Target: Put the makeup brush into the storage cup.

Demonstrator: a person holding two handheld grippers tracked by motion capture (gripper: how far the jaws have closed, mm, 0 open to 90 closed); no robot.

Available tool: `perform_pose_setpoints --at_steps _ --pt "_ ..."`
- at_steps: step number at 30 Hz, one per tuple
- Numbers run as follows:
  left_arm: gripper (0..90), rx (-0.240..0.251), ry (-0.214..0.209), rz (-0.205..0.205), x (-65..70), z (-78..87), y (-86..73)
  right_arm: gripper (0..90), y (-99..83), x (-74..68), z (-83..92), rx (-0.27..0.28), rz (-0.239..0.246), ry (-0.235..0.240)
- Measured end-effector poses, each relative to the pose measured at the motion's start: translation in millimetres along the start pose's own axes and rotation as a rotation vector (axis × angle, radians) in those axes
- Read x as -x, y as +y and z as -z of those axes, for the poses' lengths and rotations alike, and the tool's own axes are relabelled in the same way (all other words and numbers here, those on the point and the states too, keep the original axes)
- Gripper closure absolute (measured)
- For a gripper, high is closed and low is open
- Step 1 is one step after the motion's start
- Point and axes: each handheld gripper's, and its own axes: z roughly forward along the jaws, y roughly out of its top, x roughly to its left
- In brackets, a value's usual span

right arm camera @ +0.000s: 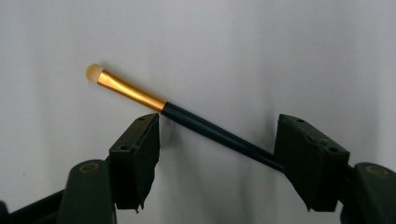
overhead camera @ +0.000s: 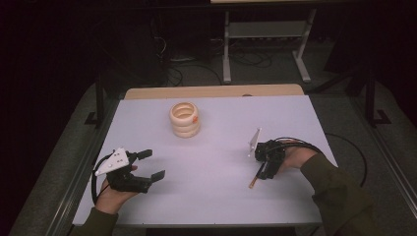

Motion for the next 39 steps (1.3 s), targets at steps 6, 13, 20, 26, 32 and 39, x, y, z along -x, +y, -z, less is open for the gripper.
perform_pose_setpoints --at_steps 6,13,20,26,32,39 --pt "12.1 -0.001 0.001 0.002 0.0 0.2 -0.2 33.2 0.3 -0.1 -0.2 0.0 0.006 -0.005" --pt "12.1 0.0 0.0 0.001 0.1 0.3 -0.2 37.3 1.0 -1.6 -0.6 -0.004 0.004 0.0" --pt "12.1 0.0 -0.001 0.0 0.0 0.3 0.0 43.3 1.2 -2.1 -0.5 -0.009 0.009 0.006" --pt "12.1 0.0 -0.001 0.0 0.0 0.4 0.1 48.6 0.7 -1.9 -0.1 -0.013 0.008 0.005" --pt "12.0 0.0 -0.003 0.002 0.0 0.1 0.0 53.9 0.5 -1.9 0.9 -0.013 0.001 0.007" --pt "12.0 0.002 -0.003 0.002 -0.1 0.2 0.2 59.2 0.1 -1.7 0.8 -0.022 0.005 0.011"
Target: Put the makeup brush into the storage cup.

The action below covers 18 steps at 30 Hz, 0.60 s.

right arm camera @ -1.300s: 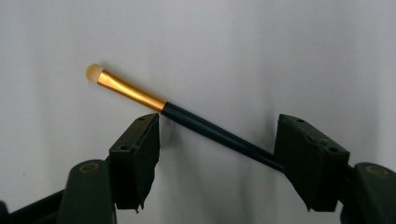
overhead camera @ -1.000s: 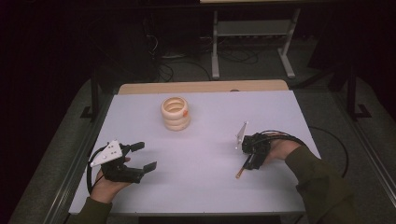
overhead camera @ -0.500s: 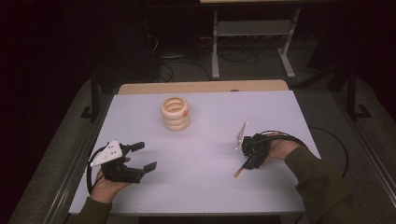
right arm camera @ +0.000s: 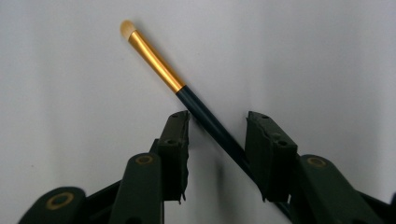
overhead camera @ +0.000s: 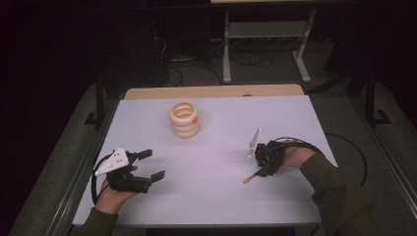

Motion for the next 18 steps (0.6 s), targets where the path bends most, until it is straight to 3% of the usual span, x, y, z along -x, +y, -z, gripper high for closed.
perform_pose_setpoints --at_steps 18 --pt "12.0 0.0 -0.002 0.003 0.1 -0.4 -0.2 71.7 -0.1 -1.0 0.9 -0.012 0.0 0.009"
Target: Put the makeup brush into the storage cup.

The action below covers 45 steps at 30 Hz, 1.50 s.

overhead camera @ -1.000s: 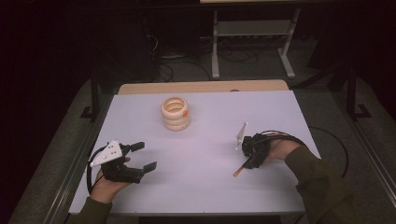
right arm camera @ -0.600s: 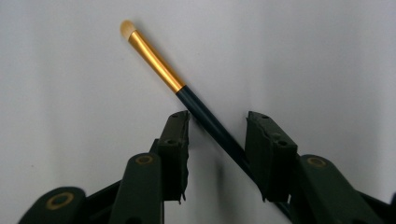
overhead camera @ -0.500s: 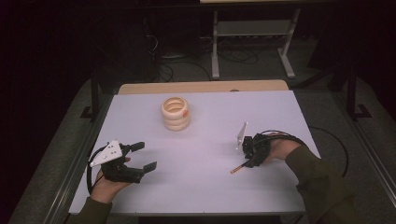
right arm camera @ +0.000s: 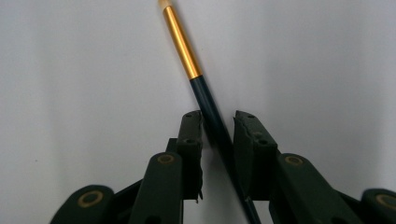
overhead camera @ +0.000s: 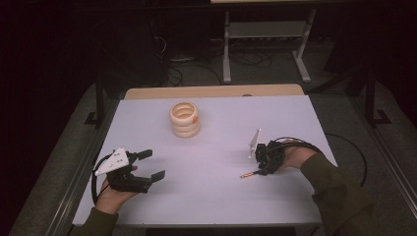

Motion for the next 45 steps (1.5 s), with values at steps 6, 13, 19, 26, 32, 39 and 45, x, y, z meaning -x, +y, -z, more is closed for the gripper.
perform_pose_setpoints --at_steps 6,13,19,26,32,39,45 --pt "12.0 -0.001 0.0 0.0 0.1 0.0 -0.1 75.4 0.2 0.2 0.1 -0.003 -0.003 0.005" --pt "12.0 -0.001 0.001 -0.001 -0.2 0.2 0.0 78.5 0.2 0.7 0.0 -0.006 -0.005 0.012" --pt "12.0 0.003 -0.001 0.0 0.1 0.1 0.1 81.3 0.8 1.0 -0.2 -0.012 -0.006 0.017" --pt "12.0 0.002 0.0 -0.001 0.3 0.0 0.1 81.5 2.0 -0.2 -0.6 -0.019 -0.002 0.012" --pt "12.0 0.0 0.0 0.0 0.3 -0.2 0.0 82.1 2.8 -0.7 -0.6 -0.027 -0.003 0.008" --pt "12.0 0.001 0.001 0.0 0.6 0.1 0.1 82.2 3.2 -0.8 -0.5 -0.03 -0.003 0.007" --pt "12.0 0.004 0.002 -0.002 0.0 0.4 0.1 82.2 2.0 0.7 2.4 0.006 -0.023 -0.004"
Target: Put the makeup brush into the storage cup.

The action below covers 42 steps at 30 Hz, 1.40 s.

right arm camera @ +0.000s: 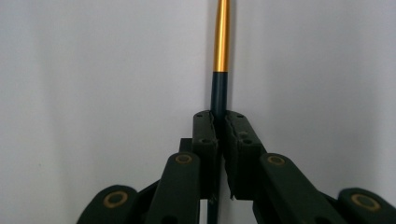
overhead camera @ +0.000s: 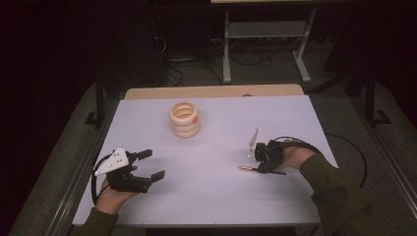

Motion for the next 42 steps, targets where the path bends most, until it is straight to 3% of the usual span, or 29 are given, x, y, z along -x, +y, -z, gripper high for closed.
perform_pose_setpoints --at_steps 7,17,27,30,37,42 --pt "12.0 -0.001 0.001 -0.004 -0.2 0.7 0.0 82.2 -3.6 -1.1 9.8 0.116 -0.054 -0.038" --pt "12.1 -0.008 -0.001 -0.002 0.2 0.5 -0.1 82.2 -19.3 -0.6 17.4 0.333 -0.151 -0.081" --pt "12.3 -0.007 -0.004 0.002 0.6 0.1 -0.4 82.3 -29.1 -7.4 22.2 0.459 -0.242 -0.105" --pt "12.3 -0.005 -0.003 0.001 0.5 0.2 -0.5 82.3 -32.1 -6.9 22.0 0.494 -0.247 -0.117" --pt "12.3 -0.008 -0.003 0.003 0.5 0.4 -0.7 82.3 -37.2 -12.1 26.1 0.625 -0.315 -0.065" --pt "12.3 -0.005 -0.005 -0.011 -0.7 -0.4 1.9 82.4 -38.7 -12.8 27.6 0.671 -0.322 -0.072"
